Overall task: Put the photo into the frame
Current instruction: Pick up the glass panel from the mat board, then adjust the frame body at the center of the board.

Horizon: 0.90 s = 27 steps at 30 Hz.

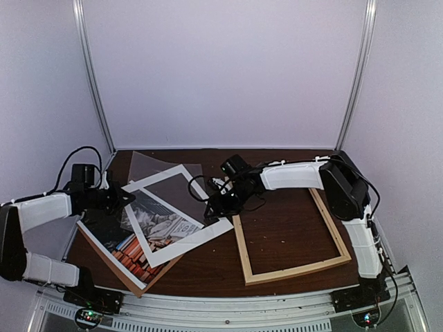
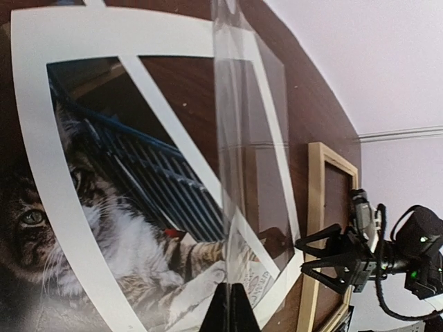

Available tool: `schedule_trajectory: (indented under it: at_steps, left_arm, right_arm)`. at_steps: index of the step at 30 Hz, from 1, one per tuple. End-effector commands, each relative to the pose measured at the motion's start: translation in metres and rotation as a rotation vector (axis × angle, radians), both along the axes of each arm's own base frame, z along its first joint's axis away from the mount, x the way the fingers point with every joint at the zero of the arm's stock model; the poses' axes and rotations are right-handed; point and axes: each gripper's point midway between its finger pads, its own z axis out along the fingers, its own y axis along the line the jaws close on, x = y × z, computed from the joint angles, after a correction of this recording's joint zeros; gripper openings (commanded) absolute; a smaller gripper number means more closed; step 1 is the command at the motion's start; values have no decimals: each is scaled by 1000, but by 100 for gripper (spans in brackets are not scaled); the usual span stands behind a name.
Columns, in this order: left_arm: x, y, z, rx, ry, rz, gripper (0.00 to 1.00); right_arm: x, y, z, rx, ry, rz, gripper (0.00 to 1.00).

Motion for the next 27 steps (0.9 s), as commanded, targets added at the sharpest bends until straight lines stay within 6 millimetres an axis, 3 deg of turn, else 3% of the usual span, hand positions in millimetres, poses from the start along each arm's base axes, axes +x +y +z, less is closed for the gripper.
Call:
schedule_trajectory:
  at_steps: [1,5,9,11,15,20,23,27]
  left_arm:
    - [-5,-1,46,-21,-149,7,0]
    - [-15,-3,83,-36,-221,-4,0]
    - [-24,-9,124,-74,-302,-30,0]
    - [-27,-12,142,-88,-343,-47,0]
    - [-36,-20,178,-116,-426,-93,0]
    - [-47,-32,223,-141,-527,-156,0]
    - [-50,-40,245,-152,-575,-195,0]
    - [-52,-54,267,-162,-621,-249,0]
  right_arm:
    - [12,-15,55,48,-53,-30,64]
    - [24,-39,88,85,-89,-90,67]
    - [43,-83,110,43,-156,-173,69]
    - [53,-116,112,-7,-172,-233,69]
    - [71,-209,100,-156,-184,-409,70]
    - [69,-322,79,-412,-179,-573,73]
    - [58,-369,65,-500,-140,-631,76]
    - [44,-408,48,-543,-82,-681,77]
